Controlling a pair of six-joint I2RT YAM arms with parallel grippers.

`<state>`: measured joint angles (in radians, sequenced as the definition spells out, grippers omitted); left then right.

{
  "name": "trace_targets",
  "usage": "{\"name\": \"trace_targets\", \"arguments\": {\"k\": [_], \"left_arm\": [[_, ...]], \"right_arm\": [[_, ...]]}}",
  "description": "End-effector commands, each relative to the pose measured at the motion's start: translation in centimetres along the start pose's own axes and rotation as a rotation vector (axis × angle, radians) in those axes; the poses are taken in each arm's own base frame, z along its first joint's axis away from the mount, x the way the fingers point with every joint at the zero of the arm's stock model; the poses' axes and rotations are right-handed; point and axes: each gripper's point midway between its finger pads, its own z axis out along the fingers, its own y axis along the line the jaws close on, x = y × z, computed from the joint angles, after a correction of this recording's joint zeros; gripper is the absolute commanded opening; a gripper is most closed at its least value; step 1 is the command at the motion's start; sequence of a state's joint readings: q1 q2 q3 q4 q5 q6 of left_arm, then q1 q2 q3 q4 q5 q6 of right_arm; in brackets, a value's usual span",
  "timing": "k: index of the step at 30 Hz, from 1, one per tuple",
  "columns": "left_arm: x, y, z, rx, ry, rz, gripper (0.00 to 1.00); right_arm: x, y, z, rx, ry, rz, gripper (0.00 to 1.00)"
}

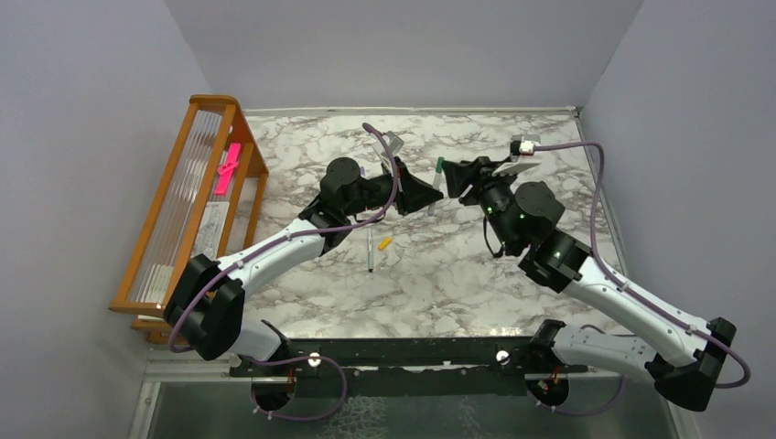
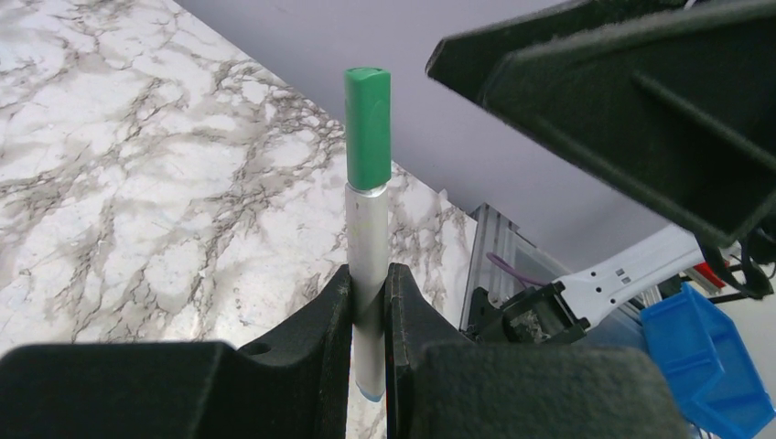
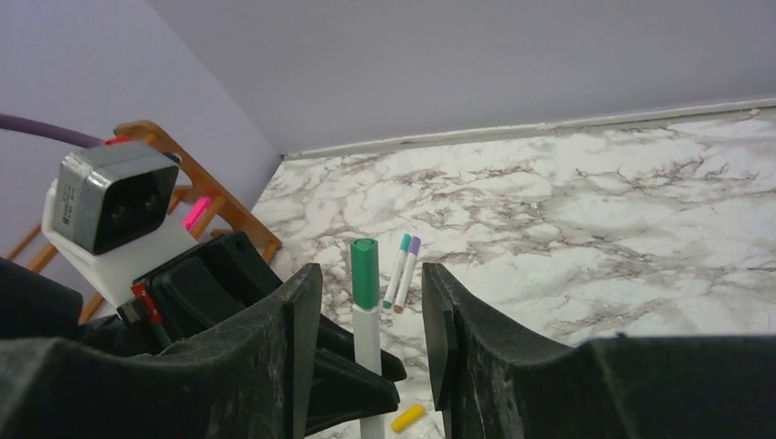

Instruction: Insert the pens into the pen caps

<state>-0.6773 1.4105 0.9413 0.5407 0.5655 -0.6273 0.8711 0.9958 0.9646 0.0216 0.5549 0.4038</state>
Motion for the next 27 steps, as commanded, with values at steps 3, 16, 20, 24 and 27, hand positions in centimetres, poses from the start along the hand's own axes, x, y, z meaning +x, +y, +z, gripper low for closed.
{"name": "trace_targets", "arguments": {"k": [3, 16, 20, 24, 27], "left_arm": [[-1.9, -3.3, 0.1, 0.173, -0.021, 0.091, 0.0], [-1.9, -6.3, -0.8, 0.366, 0.011, 0.099, 0.0], [-2.0, -6.7, -0.9, 0.388, 0.009, 0.108, 0.0], [-2.0, -6.3, -0.5, 0.377, 0.006, 0.096, 0.0], [-2.0, -5.5, -0.3, 0.345, -0.011, 0.089, 0.0]], "right_arm": [[-4.3, 1.4, -1.1, -0.15, -0.029, 0.117, 0.45], [-4.3, 3.9, 0.2, -0.551, 0.16, 0.095, 0.52], [-3.2, 4.8, -0.6, -0.638, 0.192, 0.071, 0.54], [-2.8, 4.7, -1.1, -0.649, 0.194, 0.068, 0.54], [-2.7, 4.5, -1.2, -0.641, 0.194, 0.063, 0.53]]}}
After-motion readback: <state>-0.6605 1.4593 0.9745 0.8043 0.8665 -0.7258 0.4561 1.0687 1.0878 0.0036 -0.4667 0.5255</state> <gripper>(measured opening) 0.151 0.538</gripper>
